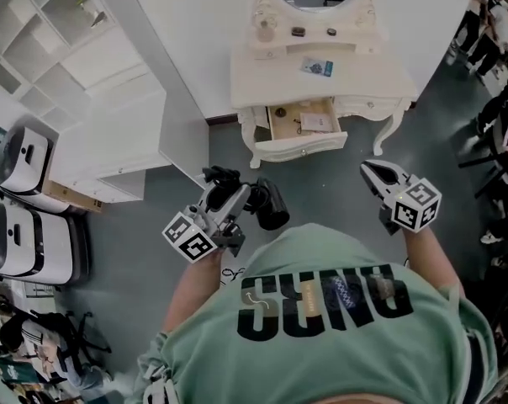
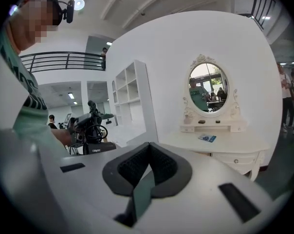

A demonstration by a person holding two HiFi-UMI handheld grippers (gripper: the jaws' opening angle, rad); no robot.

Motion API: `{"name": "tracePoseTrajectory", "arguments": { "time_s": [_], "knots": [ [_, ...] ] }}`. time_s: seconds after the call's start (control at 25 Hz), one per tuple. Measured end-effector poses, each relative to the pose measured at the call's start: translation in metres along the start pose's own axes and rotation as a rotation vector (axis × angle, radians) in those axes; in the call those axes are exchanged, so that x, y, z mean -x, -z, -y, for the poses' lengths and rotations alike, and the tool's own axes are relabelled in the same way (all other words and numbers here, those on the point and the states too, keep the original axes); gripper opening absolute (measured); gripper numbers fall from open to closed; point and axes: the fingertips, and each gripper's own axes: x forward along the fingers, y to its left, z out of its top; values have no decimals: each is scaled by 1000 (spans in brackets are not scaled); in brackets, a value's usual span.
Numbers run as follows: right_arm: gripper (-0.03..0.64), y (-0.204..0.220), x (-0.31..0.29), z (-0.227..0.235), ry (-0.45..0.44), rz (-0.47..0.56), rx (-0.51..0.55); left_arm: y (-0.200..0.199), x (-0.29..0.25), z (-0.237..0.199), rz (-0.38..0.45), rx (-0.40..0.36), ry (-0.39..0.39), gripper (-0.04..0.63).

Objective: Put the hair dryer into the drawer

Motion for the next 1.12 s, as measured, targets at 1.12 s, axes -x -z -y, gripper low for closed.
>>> {"name": "tracePoseTrajectory", "arguments": {
  "time_s": [1.12],
  "knots": [
    [-6,-57,-132,251,-153,-35,-14,-2,-207,-163,31,5,-222,204]
  ]
}}
